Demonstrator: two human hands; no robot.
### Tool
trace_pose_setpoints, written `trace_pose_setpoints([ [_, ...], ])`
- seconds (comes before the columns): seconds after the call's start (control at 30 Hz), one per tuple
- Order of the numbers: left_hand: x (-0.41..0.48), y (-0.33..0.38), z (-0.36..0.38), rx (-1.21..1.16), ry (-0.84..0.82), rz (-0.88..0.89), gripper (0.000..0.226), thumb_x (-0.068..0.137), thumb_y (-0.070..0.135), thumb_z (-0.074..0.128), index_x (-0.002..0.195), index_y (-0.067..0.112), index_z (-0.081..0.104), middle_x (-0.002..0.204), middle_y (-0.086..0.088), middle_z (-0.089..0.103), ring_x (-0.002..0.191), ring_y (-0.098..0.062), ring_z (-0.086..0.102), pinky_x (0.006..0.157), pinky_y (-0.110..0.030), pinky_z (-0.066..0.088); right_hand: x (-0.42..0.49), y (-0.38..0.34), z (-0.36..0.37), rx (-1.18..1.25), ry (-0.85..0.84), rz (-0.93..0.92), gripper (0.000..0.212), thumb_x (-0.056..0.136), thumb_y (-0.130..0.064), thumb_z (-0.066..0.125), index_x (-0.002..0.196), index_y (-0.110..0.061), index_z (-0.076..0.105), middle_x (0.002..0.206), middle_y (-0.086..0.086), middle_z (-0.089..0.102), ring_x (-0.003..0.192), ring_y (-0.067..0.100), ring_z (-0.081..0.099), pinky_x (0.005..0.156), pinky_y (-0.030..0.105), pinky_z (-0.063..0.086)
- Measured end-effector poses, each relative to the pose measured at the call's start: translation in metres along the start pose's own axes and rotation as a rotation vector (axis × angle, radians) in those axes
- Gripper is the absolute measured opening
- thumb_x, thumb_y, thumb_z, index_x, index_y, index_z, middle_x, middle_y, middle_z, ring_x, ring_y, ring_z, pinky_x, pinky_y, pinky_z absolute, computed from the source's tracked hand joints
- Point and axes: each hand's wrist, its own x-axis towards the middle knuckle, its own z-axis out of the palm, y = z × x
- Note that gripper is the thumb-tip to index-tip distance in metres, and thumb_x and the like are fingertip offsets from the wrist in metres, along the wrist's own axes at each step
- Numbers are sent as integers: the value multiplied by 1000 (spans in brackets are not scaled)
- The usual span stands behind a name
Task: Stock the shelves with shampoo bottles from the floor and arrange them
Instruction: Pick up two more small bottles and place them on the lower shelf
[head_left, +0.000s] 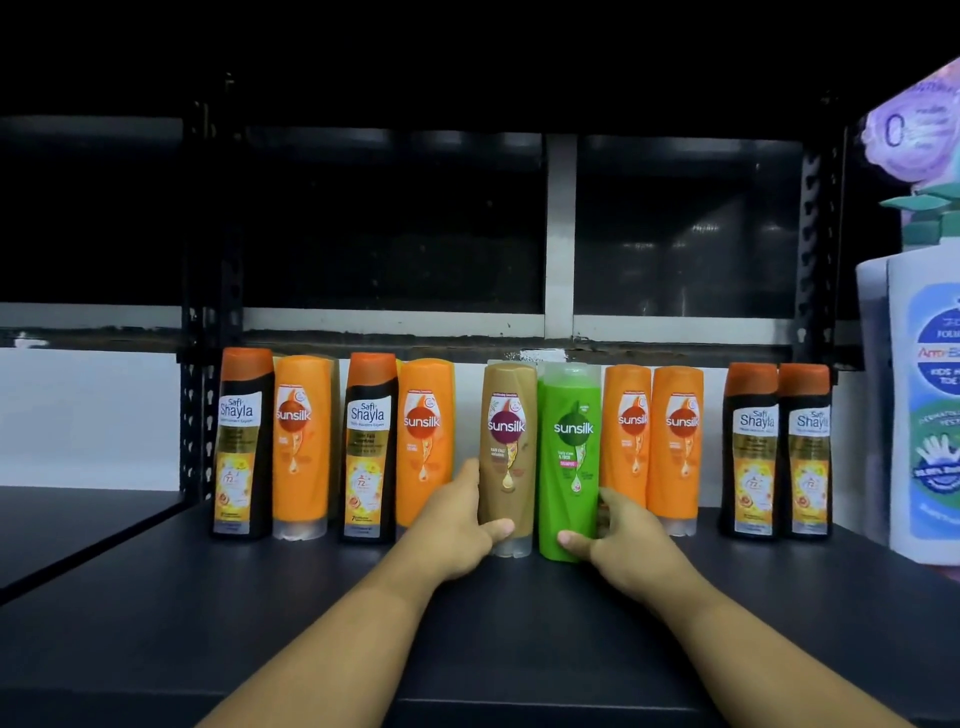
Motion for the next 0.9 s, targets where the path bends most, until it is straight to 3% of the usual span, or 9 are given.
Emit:
trace_pose_setpoints([
  [0.1, 0, 1, 1, 31, 24, 17, 59, 91, 27, 76, 138, 26, 42, 133, 5, 61, 118, -18, 61, 102, -34, 49, 1, 0, -1, -2, 17, -9, 46, 81, -9, 83, 111, -29, 54, 100, -17, 65, 92, -2, 63, 79, 13, 49],
  [0.27, 2, 1, 3, 11, 24, 19, 61, 91, 25, 77, 140, 27, 42, 135, 6, 59, 120, -16, 60, 106, -36, 49, 2, 1, 1, -31, 41, -29, 51, 78, -5, 84, 115, -24, 54, 109, -6, 68, 103, 13, 68, 89, 21, 51],
  [0.4, 4, -1, 5, -6, 27, 21, 60, 91, 26, 76, 141, 29, 43, 130, 9, 60, 116, -16, 63, 104, -37, 52, 3, 0, 2, -46, 53, -49, 53, 79, -5, 84, 117, -23, 52, 106, -8, 63, 101, 11, 64, 87, 18, 48],
  [0.6, 4, -1, 5, 13, 33, 28, 55, 92, 30, 75, 138, 29, 44, 125, 9, 63, 108, -16, 66, 99, -37, 55, 6, 3, 4, -106, 91, -42, 58, 77, -12, 87, 126, -15, 56, 113, -1, 67, 104, 15, 66, 94, 26, 52],
  [0.77, 5, -4, 6, 9, 33, 42, 55, 92, 30, 75, 137, 31, 44, 125, 10, 64, 107, -14, 66, 98, -36, 55, 9, 6, 4, -146, 104, -45, 57, 77, -15, 88, 125, -14, 57, 114, 0, 68, 98, 11, 64, 90, 23, 51],
  [0.9, 7, -5, 7, 34, 51, 64, 53, 91, 30, 75, 136, 29, 45, 115, 10, 64, 92, -14, 65, 90, -31, 55, 11, 8, 5, -177, 98, -61, 55, 78, -16, 87, 124, -13, 58, 111, -4, 67, 101, 12, 64, 90, 22, 49],
])
